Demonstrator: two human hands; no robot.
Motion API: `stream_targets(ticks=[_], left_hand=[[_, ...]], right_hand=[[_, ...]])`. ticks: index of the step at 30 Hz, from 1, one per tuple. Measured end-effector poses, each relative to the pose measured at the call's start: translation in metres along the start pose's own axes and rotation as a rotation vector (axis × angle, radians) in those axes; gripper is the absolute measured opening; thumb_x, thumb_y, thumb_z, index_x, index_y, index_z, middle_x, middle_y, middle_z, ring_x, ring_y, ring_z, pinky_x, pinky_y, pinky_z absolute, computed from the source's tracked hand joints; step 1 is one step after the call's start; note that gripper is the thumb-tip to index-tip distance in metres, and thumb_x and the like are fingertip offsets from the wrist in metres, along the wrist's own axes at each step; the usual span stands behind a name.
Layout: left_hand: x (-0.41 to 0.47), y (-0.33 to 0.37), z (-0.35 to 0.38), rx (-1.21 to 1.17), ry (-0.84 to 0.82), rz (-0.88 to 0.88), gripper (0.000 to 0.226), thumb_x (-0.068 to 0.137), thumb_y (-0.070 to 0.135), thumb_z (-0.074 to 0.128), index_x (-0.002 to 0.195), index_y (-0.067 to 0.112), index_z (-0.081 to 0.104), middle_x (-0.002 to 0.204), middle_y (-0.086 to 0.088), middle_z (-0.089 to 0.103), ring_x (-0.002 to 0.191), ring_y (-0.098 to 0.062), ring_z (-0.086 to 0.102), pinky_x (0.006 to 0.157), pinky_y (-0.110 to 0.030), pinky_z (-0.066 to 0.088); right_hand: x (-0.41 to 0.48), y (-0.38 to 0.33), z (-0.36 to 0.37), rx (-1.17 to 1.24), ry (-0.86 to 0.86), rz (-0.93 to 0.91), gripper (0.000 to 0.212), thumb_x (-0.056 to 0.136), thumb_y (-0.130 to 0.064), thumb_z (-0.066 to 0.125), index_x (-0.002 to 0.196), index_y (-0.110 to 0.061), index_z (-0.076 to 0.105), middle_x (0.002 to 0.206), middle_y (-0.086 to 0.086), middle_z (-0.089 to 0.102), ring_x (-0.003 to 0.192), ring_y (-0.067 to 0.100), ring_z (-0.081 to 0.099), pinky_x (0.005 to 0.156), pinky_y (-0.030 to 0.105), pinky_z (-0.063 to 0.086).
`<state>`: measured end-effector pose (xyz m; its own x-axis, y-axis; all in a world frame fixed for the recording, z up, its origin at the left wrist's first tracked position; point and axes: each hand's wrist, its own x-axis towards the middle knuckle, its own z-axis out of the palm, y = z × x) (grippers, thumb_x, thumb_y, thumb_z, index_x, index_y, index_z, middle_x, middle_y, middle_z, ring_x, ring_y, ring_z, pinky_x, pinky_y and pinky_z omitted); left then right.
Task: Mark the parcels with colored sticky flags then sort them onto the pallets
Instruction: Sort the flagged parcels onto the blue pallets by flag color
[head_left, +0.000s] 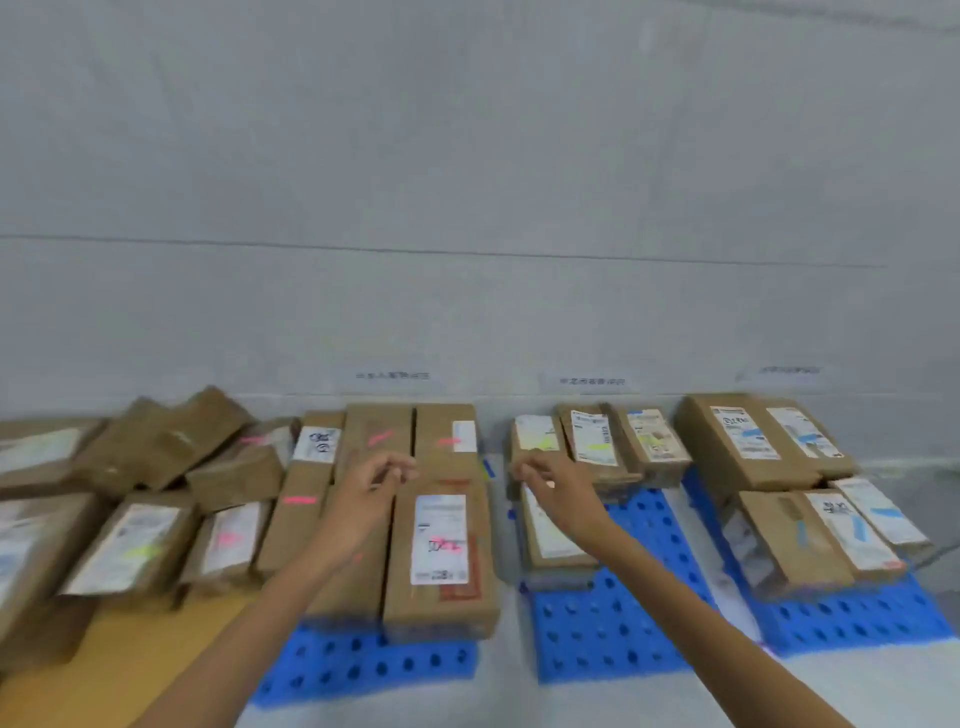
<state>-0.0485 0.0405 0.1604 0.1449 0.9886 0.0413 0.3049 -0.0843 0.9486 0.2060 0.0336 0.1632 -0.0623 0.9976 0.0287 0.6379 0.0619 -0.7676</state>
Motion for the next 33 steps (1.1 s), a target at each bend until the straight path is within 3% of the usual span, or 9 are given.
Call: stream_targets(ticks=[5, 8, 13, 17, 22, 24, 26, 29, 33], left_hand=[[-0.095, -0.077, -0.152, 0.095, 0.139, -0.166, 0.023, 0.096, 0.009, 0.048, 0.089, 0.022, 0.065, 0.086, 0.002, 0.067, 0.085, -0.014, 0.064, 0.076, -0.034, 0.048], [-0.140, -0.117, -0.223, 0.129, 0.256, -0.245, 0.027, 0.094, 0.003, 0.050, 0.085, 0.023, 0.065, 0.084, -0.001, 0.069, 0.083, -0.019, 0.063, 0.082, -0.038, 0.048], [-0.190, -0.163, -0.305, 0.153, 0.392, -0.367, 0.021, 0.095, 0.014, 0.051, 0.085, 0.028, 0.063, 0.091, 0.007, 0.068, 0.091, -0.016, 0.064, 0.079, -0.028, 0.047], [-0.226, -0.190, -0.363, 0.170, 0.615, -0.483, 0.013, 0.095, 0.017, 0.052, 0.101, 0.018, 0.064, 0.104, 0.001, 0.064, 0.096, -0.016, 0.058, 0.077, -0.027, 0.042], [-0.272, -0.246, -0.434, 0.344, 0.848, -0.683, 0.030, 0.086, 0.003, 0.057, 0.116, 0.001, 0.056, 0.121, -0.020, 0.055, 0.115, -0.036, 0.048, 0.094, -0.045, 0.041], [-0.284, -0.264, -0.454, 0.408, 0.845, -0.723, 0.031, 0.082, 0.007, 0.058, 0.112, 0.002, 0.059, 0.115, -0.020, 0.057, 0.112, -0.038, 0.049, 0.092, -0.046, 0.041], [-0.290, -0.275, -0.469, 0.449, 0.840, -0.761, 0.032, 0.081, 0.007, 0.060, 0.112, -0.003, 0.059, 0.115, -0.022, 0.057, 0.110, -0.042, 0.047, 0.092, -0.045, 0.038], [-0.291, -0.286, -0.476, 0.217, 0.869, -0.933, 0.052, 0.084, 0.015, 0.065, 0.125, -0.009, 0.044, 0.127, -0.029, 0.047, 0.120, -0.042, 0.040, 0.100, -0.048, 0.035], [-0.285, -0.282, -0.456, -0.226, 0.846, -0.968, 0.066, 0.083, 0.024, 0.070, 0.132, 0.002, 0.031, 0.126, -0.008, 0.049, 0.118, -0.031, 0.049, 0.099, -0.046, 0.043]], right_hand=[[-0.013, -0.112, 0.158, 0.011, -0.267, -0.056, 0.023, 0.097, -0.012, 0.046, 0.098, -0.006, 0.068, 0.096, 0.001, 0.067, 0.090, 0.010, 0.058, 0.078, 0.015, 0.041], [-0.019, -0.162, 0.239, 0.009, -0.430, -0.117, 0.022, 0.097, -0.019, 0.044, 0.096, -0.015, 0.066, 0.098, -0.001, 0.067, 0.094, 0.014, 0.061, 0.087, 0.028, 0.046], [-0.025, -0.218, 0.328, 0.041, -0.532, -0.116, 0.023, 0.095, -0.008, 0.045, 0.090, -0.012, 0.067, 0.090, 0.001, 0.066, 0.090, 0.017, 0.063, 0.087, 0.033, 0.050], [-0.032, -0.252, 0.392, 0.010, -0.636, -0.093, 0.025, 0.097, -0.011, 0.043, 0.097, -0.005, 0.066, 0.090, -0.002, 0.064, 0.090, 0.014, 0.061, 0.088, 0.034, 0.050], [-0.044, -0.302, 0.467, -0.050, -0.748, -0.159, 0.026, 0.098, -0.008, 0.042, 0.112, -0.003, 0.063, 0.114, 0.008, 0.063, 0.105, 0.016, 0.056, 0.081, 0.016, 0.039], [-0.045, -0.319, 0.496, -0.044, -0.770, -0.162, 0.028, 0.096, -0.006, 0.041, 0.117, -0.002, 0.059, 0.119, 0.010, 0.060, 0.110, 0.021, 0.055, 0.088, 0.022, 0.042], [-0.044, -0.332, 0.524, -0.070, -0.775, -0.182, 0.026, 0.093, -0.004, 0.043, 0.111, -0.001, 0.061, 0.110, 0.012, 0.062, 0.097, 0.022, 0.056, 0.081, 0.034, 0.044], [-0.037, -0.339, 0.556, -0.164, -0.856, -0.201, 0.028, 0.091, -0.007, 0.045, 0.116, -0.006, 0.056, 0.114, 0.011, 0.058, 0.103, 0.019, 0.052, 0.083, 0.030, 0.041], [-0.038, -0.336, 0.582, -0.257, -0.888, -0.199, 0.053, 0.092, -0.021, 0.044, 0.142, -0.011, 0.031, 0.141, 0.011, 0.038, 0.130, 0.027, 0.038, 0.104, 0.034, 0.035]])
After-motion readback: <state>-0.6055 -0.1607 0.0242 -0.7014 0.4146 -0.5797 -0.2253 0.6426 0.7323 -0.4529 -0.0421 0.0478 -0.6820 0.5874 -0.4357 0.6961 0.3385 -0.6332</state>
